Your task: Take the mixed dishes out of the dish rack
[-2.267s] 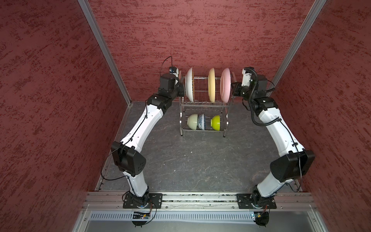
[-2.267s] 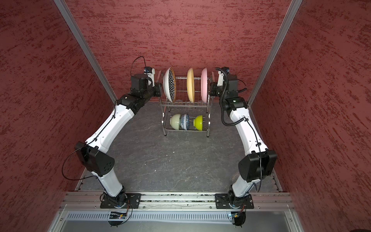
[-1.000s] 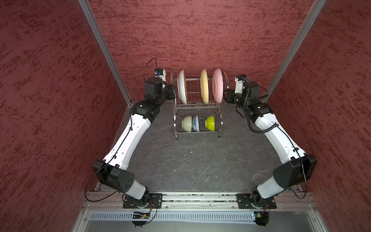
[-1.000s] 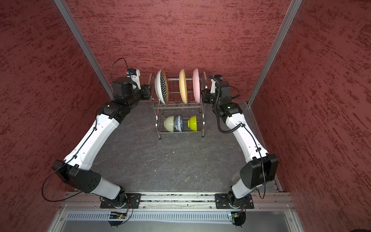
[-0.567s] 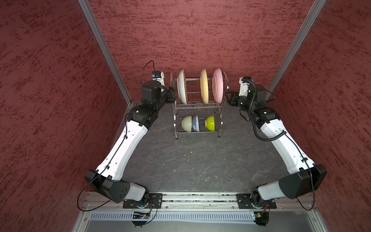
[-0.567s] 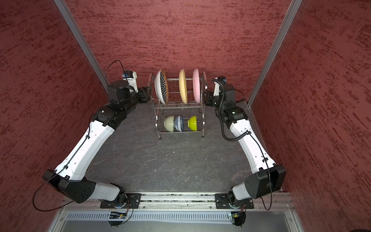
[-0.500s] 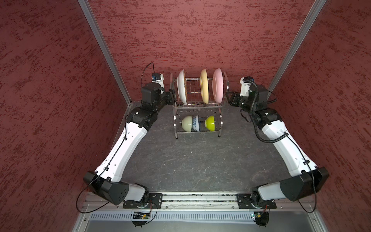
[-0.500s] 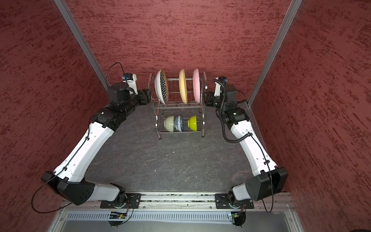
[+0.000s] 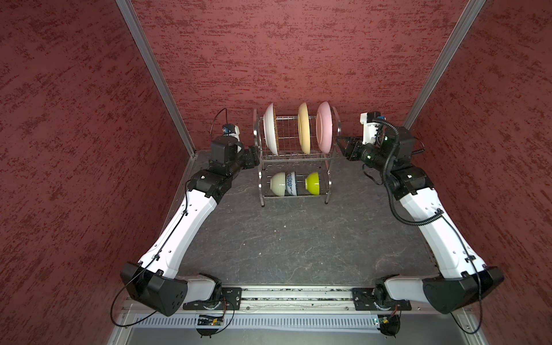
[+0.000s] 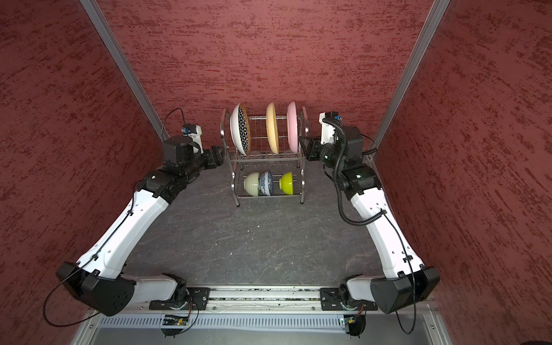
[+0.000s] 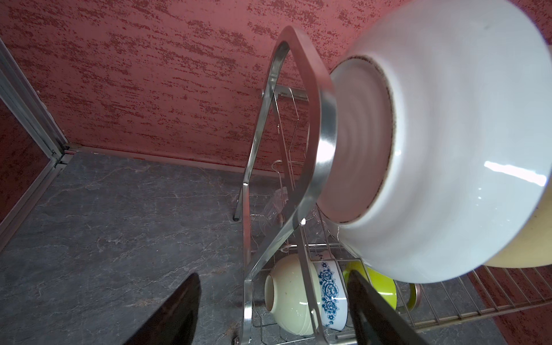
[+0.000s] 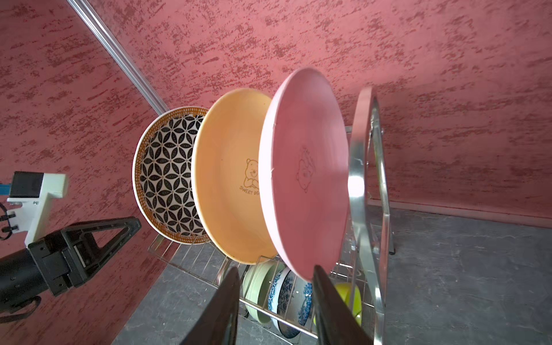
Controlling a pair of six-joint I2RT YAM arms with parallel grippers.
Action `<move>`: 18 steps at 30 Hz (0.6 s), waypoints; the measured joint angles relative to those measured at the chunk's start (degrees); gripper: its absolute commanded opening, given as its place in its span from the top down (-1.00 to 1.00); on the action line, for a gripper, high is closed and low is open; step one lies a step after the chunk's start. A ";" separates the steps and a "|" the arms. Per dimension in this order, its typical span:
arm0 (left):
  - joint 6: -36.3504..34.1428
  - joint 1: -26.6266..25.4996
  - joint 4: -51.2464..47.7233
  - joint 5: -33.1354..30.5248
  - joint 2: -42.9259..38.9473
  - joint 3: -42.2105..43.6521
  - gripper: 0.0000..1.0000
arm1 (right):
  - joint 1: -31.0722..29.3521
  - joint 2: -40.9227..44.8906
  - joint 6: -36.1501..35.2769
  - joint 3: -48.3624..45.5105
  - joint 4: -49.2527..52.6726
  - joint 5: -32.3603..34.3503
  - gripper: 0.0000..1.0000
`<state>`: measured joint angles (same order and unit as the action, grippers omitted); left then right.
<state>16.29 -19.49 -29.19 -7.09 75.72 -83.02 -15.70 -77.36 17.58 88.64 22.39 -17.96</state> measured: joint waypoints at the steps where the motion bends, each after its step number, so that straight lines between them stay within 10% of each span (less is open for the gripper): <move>1: 0.00 0.09 -0.04 0.22 -0.09 0.00 -0.54 | 0.00 -0.42 0.00 0.00 -0.02 -0.24 0.22; 18: 1.75 1.33 -0.37 2.99 -3.02 2.29 -0.62 | 0.00 -3.69 -1.22 3.41 1.49 -0.90 0.22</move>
<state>18.04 -18.15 -29.56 -4.10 72.71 -80.73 -15.70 -81.06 16.36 92.05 23.88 -18.85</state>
